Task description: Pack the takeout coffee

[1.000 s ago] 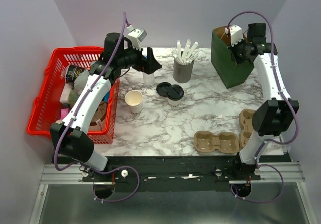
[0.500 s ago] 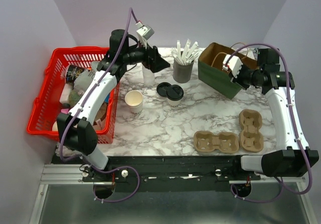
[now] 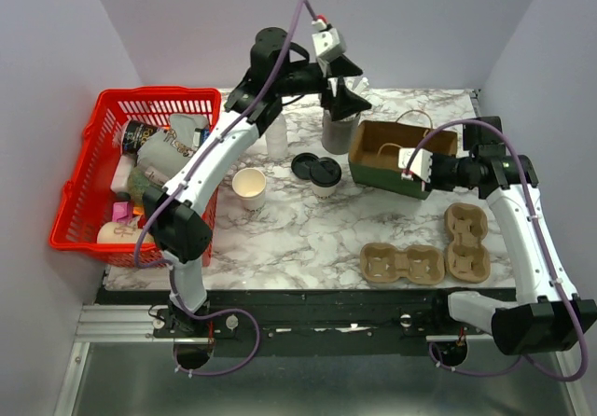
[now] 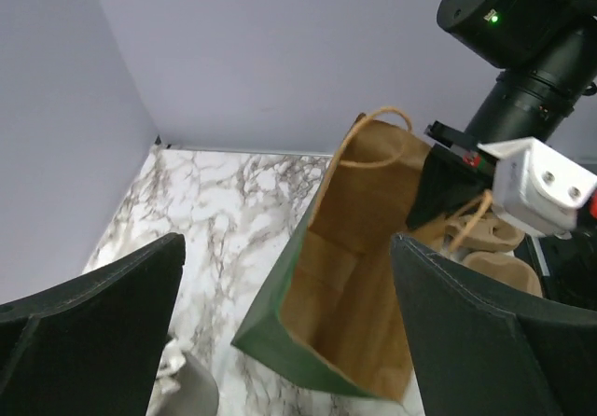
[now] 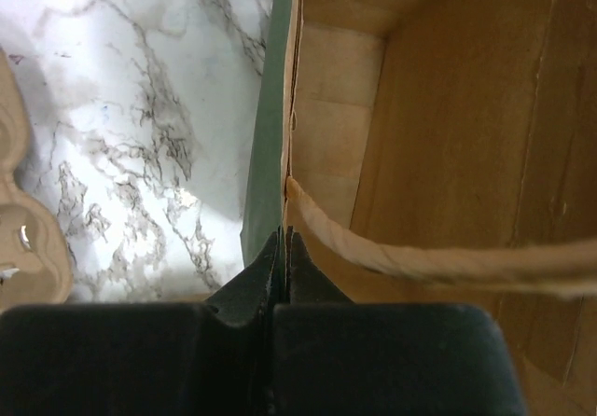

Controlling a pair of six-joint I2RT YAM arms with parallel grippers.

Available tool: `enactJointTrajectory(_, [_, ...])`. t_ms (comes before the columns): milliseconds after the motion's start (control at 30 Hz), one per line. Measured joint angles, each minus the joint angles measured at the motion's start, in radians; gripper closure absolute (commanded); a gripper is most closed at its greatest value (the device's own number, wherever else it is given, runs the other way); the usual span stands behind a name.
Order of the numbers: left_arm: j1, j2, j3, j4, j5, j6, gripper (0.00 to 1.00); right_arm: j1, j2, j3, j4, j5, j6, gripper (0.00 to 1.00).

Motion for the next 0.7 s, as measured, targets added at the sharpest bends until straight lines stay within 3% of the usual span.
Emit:
enactJointTrajectory(333, [-0.124, 0.21, 0.226, -0.209, -0.004, 0.216, 0.01, 0.015, -0.086, -0.1, 0.011, 0.0, -0.126, 0.99])
enactJointTrajectory(700, [-0.196, 0.183, 0.144, -0.381, -0.081, 0.48, 0.03, 0.015, -0.094, -0.102, 0.016, -0.007, -0.144, 0.99])
